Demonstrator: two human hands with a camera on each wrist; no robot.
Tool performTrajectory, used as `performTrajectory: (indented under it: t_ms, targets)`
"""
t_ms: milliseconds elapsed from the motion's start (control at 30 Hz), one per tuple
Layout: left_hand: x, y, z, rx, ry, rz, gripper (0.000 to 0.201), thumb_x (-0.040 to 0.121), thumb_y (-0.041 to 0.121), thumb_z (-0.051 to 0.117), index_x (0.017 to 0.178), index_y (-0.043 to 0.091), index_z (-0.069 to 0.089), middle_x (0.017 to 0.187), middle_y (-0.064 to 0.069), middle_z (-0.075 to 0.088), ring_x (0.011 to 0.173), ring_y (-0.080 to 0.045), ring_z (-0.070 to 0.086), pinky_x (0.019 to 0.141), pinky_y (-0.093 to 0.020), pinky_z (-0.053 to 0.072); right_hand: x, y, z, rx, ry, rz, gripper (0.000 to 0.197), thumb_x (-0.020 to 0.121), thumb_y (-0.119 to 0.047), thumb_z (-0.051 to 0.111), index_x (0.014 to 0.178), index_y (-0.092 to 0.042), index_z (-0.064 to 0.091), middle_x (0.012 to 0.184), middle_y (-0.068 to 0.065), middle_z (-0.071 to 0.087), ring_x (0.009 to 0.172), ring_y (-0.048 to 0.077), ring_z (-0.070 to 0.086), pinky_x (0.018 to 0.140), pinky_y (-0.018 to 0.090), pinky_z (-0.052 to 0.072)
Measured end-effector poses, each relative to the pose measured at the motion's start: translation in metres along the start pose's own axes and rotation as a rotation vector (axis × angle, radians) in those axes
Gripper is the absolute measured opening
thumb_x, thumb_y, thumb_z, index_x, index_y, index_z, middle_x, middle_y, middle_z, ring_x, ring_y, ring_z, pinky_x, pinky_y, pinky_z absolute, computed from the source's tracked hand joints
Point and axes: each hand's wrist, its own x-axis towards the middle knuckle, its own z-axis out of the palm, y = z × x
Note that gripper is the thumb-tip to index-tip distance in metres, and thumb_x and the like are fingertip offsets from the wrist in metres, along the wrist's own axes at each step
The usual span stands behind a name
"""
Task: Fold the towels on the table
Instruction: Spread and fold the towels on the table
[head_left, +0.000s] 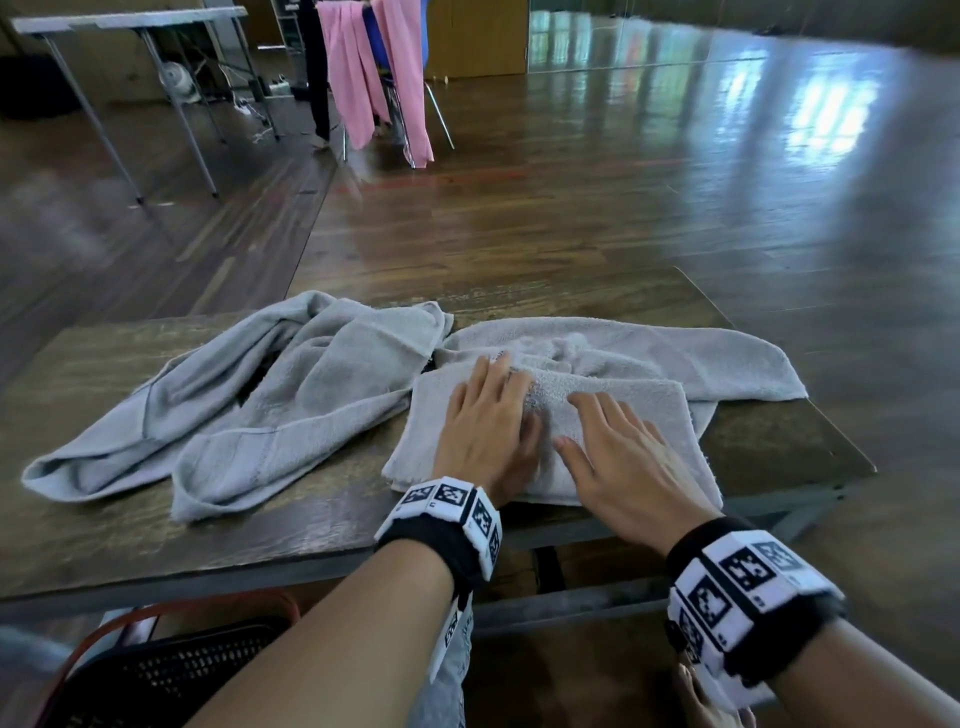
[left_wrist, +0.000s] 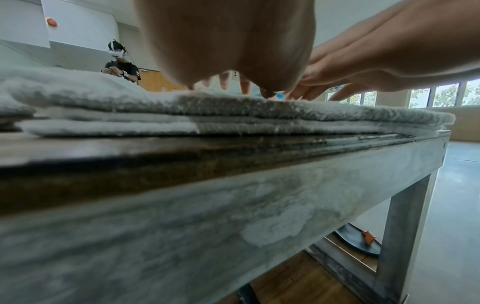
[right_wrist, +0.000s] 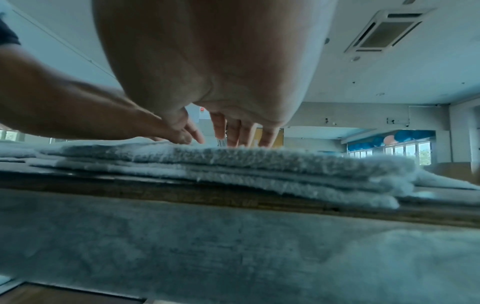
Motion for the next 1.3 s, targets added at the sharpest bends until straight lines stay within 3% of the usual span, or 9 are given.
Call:
performTrajectory:
  t_ms: [100,167,267,467,733,1000,1300]
  targets:
    - [0.000,-0.008,0.010,-0.003,-0.051,-0.007,0.048,0.101,0.039,0.034,0.147,0.028,0.030,0.166,0.001,0.008,0.153,-0.019,0.000,0.123,-0.040,0.006,0.010,-0.001,0.009,0.087,-0.027,0.028,0.064,0.102,-0.055,0.030,0.154,-0.018,0.024,0.158,0.004,0.033,0.145,0.019,0.031,0.118,0.038,0.027]
    - [-0.002,-0.013,0.017,0.025,-0.079,-0.017,0.052,0.101,0.042,0.029,0.152,0.032,0.022,0.166,0.005,0.001,0.153,-0.016,-0.006,0.123,-0.040,-0.001,0.016,0.000,0.017,0.084,-0.101,0.042,0.071,0.101,-0.059,0.021,0.159,-0.020,0.012,0.168,0.003,0.011,0.155,0.018,0.008,0.125,0.040,0.011]
    - [-0.003,-0.018,0.022,0.085,-0.092,-0.014,0.055,0.102,0.045,0.021,0.155,0.034,0.014,0.166,0.010,-0.007,0.152,-0.012,-0.012,0.122,-0.039,-0.008,0.020,0.003,0.030,-0.024,-0.191,0.045,0.076,0.095,-0.064,0.004,0.161,-0.027,-0.003,0.169,-0.002,-0.011,0.154,0.012,-0.014,0.126,0.046,-0.005]
    - [-0.002,-0.019,0.023,0.105,-0.108,-0.040,0.055,0.102,0.046,0.017,0.156,0.037,0.007,0.165,0.013,-0.012,0.151,-0.011,-0.016,0.120,-0.038,-0.013,0.022,0.004,0.038,-0.067,-0.152,0.075,0.072,0.095,-0.065,-0.002,0.159,-0.032,-0.008,0.168,-0.008,-0.015,0.153,0.008,-0.017,0.125,0.044,-0.009]
    - [-0.002,-0.015,0.022,0.083,-0.112,-0.061,0.056,0.101,0.047,0.015,0.156,0.038,0.006,0.165,0.013,-0.012,0.151,-0.011,-0.017,0.119,-0.038,-0.016,0.022,0.003,0.037,-0.059,-0.155,0.106,0.063,0.102,-0.055,0.006,0.160,-0.035,-0.007,0.168,-0.009,-0.016,0.153,0.007,-0.018,0.125,0.042,-0.010]
    - [0.000,-0.015,0.026,0.071,-0.104,-0.068,0.057,0.099,0.048,0.016,0.156,0.039,0.008,0.165,0.013,-0.010,0.151,-0.010,-0.015,0.119,-0.038,-0.015,0.023,0.002,0.036,-0.051,-0.160,0.126,0.059,0.105,-0.050,0.012,0.159,-0.037,-0.009,0.167,-0.010,-0.019,0.153,0.009,-0.020,0.125,0.041,-0.011]
    - [0.003,-0.025,0.023,0.035,-0.153,-0.075,0.060,0.098,0.057,0.018,0.154,0.045,0.004,0.164,0.015,-0.012,0.151,-0.010,-0.015,0.123,-0.041,-0.009,0.030,0.014,0.034,0.013,-0.182,0.198,0.061,0.103,-0.057,0.015,0.158,-0.044,-0.006,0.167,-0.015,-0.017,0.152,0.006,-0.018,0.122,0.034,-0.012]
